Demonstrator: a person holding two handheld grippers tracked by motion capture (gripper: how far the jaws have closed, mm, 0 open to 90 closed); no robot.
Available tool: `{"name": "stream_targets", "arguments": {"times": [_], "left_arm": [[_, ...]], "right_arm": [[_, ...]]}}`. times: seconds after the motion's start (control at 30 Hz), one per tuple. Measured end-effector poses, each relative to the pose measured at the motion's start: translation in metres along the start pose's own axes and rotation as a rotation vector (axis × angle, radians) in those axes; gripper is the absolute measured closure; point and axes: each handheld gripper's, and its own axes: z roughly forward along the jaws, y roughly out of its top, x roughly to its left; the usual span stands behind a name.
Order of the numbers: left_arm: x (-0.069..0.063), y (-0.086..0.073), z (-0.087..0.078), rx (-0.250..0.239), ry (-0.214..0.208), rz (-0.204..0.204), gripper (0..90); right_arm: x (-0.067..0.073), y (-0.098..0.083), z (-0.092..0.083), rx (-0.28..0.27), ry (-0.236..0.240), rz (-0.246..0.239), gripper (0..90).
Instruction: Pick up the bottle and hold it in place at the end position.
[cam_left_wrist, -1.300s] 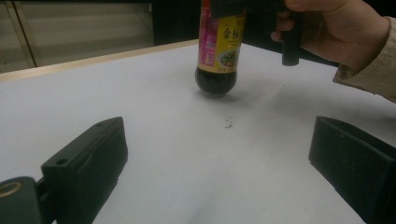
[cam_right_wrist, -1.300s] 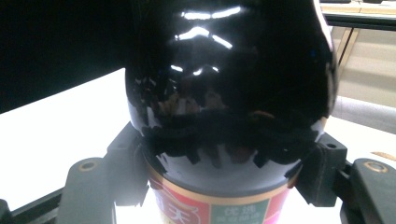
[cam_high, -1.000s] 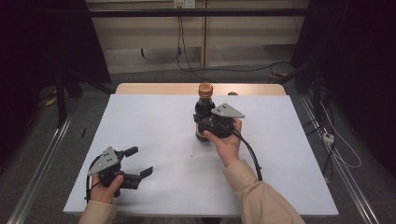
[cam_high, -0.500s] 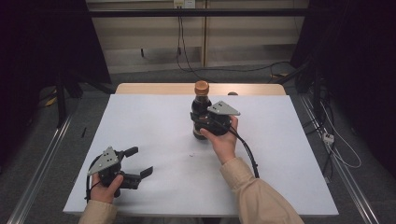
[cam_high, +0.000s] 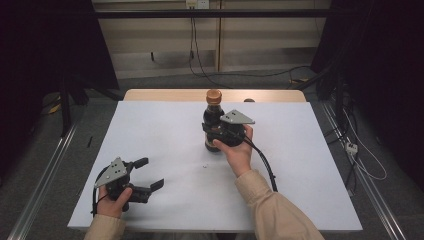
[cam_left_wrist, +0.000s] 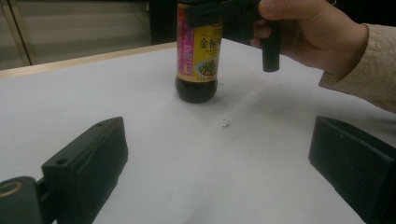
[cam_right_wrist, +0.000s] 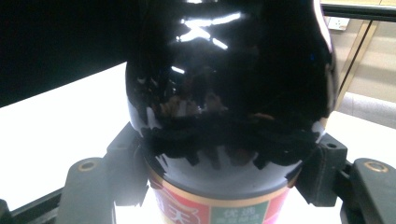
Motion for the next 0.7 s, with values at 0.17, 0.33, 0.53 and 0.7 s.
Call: {"name": "stream_targets", "arguments": {"times": [0.17,0.33,0.53,0.7], "left_arm": [[-0.0009,-0.0001,0.0009,0.001,-0.002,-0.003,4.4],[-0.0022,0.0002,0.0010,-0.001,0.003,-0.004,4.4],[-0.0030,0.0010,0.0004,-0.014,0.026,-0.009,3.5],[-0.0035,0.0026,0.0024,-0.025,0.037,-0.046,2.3]], "right_arm": [[-0.0012,-0.0001,-0.0014,0.008,0.007,0.003,30.5],[-0.0049,-0.0012,-0.0030,0.007,0.025,0.016,30.4],[-0.0046,-0.0024,-0.0038,0.006,0.032,0.010,30.1],[-0.0050,-0.0039,-0.0031,-0.004,0.039,0.012,29.9]]}}
